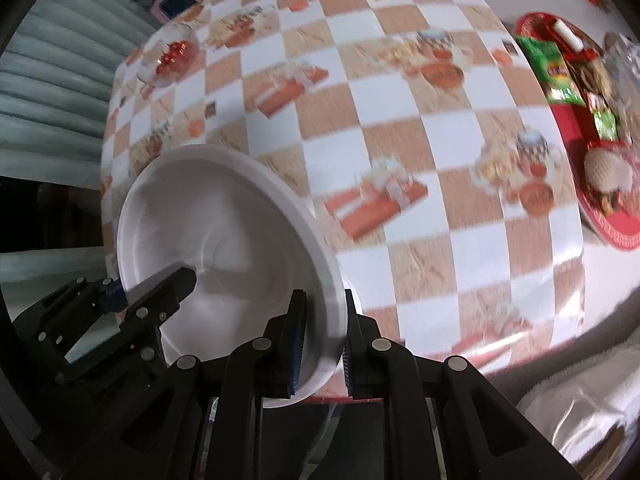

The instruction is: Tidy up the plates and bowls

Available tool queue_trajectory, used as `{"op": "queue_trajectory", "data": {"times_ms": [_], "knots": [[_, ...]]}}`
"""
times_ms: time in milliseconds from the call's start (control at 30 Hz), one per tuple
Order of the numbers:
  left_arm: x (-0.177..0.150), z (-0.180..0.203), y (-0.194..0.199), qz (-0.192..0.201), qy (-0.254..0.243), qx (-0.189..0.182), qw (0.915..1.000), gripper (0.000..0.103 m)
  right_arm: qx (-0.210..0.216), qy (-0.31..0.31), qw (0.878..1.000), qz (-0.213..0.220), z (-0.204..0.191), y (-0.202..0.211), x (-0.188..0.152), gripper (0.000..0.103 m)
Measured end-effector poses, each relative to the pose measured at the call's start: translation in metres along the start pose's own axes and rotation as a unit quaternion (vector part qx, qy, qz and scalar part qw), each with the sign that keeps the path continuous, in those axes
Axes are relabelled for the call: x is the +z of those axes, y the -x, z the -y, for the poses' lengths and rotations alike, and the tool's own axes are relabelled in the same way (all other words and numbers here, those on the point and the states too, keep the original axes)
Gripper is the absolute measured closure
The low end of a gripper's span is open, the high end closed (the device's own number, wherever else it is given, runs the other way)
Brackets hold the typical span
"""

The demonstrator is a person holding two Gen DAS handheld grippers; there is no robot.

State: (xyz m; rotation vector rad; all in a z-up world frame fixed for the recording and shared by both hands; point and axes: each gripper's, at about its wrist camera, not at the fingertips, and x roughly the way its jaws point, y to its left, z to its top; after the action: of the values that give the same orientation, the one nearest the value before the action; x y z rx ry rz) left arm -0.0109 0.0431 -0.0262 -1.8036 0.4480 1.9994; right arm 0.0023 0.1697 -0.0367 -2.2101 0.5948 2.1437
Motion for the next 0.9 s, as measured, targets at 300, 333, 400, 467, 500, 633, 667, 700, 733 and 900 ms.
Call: {"op": "queue_trajectory", "data": {"times_ms": [300,333,400,467,500,633,667,700,733,900], "knots": [[-0.024,0.012,-0.027,-0.044,-0.023,-0.009,0.9987,0.08,-0.013,-0.024,0.999,-0.031,0.012,-0.028,-0.024,0.086],[-0.024,0.011,-0.029,-0.046,-0.02,-0.01,0.9987,0.08,-0.014,-0.024,0.999,-0.034,0.012,-0.031,-0.025,0.086],[-0.024,0.009,-0.034,-0.052,-0.013,-0.012,0.9985,0.079,-0.016,-0.022,0.999,-0.037,0.011,-0.035,-0.025,0.086],[-0.024,0.006,-0.039,-0.057,-0.009,-0.013,0.9983,0.079,-0.019,-0.018,0.999,-0.039,0.009,-0.039,-0.025,0.086],[-0.024,0.005,-0.041,-0.058,-0.009,-0.012,0.9982,0.079,-0.019,-0.016,0.999,-0.04,0.008,-0.042,-0.025,0.086],[-0.025,0.003,-0.046,-0.062,-0.006,-0.015,0.998,0.066,-0.016,-0.014,0.999,-0.046,0.006,-0.049,-0.025,0.086],[-0.025,0.004,-0.047,-0.064,-0.007,-0.019,0.9977,0.06,-0.015,-0.014,0.999,-0.049,0.006,-0.051,-0.025,0.086],[-0.026,0.004,-0.047,-0.065,-0.009,-0.018,0.9977,0.051,-0.014,-0.014,0.998,-0.052,0.006,-0.053,-0.025,0.085],[-0.027,0.005,-0.047,-0.062,-0.013,-0.013,0.9979,0.046,-0.017,-0.014,0.998,-0.056,0.006,-0.055,-0.026,0.085],[-0.027,0.003,-0.044,-0.058,-0.02,0.0,0.9981,0.023,-0.026,-0.019,0.997,-0.068,0.011,-0.058,-0.025,0.085]]}}
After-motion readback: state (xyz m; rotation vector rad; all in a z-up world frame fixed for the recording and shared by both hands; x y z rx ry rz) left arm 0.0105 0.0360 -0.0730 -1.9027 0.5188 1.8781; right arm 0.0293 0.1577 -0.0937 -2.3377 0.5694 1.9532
